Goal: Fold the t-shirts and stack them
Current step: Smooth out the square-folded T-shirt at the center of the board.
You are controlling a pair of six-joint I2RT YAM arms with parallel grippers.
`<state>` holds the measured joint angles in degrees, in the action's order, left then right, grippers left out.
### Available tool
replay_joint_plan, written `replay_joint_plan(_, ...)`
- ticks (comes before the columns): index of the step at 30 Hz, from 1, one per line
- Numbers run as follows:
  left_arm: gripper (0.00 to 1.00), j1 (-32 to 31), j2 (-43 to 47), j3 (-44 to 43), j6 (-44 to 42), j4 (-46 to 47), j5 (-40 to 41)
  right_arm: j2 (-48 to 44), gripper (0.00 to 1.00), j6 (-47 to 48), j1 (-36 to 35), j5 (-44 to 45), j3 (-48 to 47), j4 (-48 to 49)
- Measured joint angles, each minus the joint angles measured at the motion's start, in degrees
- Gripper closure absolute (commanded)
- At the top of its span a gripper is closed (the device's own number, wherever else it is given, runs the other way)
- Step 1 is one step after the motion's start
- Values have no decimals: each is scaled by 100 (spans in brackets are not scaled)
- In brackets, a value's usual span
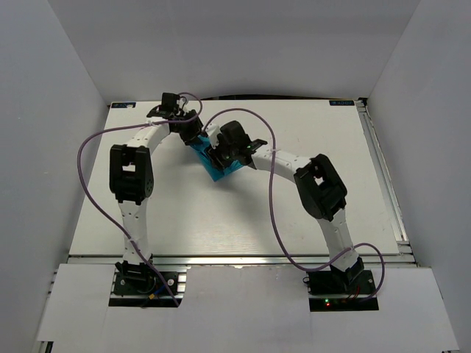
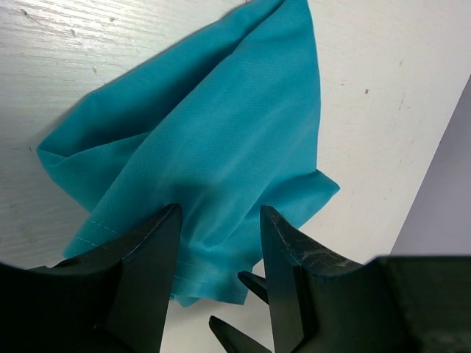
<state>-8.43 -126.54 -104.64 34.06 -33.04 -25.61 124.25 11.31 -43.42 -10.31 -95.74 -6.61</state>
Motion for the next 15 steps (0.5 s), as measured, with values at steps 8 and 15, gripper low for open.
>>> replay_joint_plan(8,43,33,-306,-9,-31,-7,-2,299,69,50,-210,437,-188,-111)
replay_joint_plan(15,43,44,-382,-20,-63,-50,-2,299,100,114,-245,494,-188,-136)
